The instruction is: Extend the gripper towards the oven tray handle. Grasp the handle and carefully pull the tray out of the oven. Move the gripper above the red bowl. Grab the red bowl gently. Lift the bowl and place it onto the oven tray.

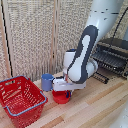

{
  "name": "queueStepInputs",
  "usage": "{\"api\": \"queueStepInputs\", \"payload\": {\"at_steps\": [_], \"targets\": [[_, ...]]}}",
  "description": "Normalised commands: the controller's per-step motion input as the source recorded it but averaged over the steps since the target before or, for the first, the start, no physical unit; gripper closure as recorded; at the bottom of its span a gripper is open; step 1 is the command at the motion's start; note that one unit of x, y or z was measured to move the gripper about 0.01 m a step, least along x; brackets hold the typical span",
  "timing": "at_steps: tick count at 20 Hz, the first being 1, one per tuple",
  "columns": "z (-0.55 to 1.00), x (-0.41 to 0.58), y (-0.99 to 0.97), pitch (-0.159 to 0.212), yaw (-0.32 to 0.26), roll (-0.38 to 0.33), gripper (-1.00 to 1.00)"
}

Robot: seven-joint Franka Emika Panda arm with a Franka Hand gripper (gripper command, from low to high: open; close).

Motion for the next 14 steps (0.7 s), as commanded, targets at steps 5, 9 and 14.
{"api": "queueStepInputs", "payload": {"at_steps": [5, 9, 14], "targets": [[0.26, 0.224, 0.01, 0.021, -0.179, 0.044, 1.0], [0.57, 0.33, 0.04, 0.086, -0.142, 0.056, 1.0], [0.77, 0.354, 0.06, 0.112, -0.143, 0.037, 1.0]]}}
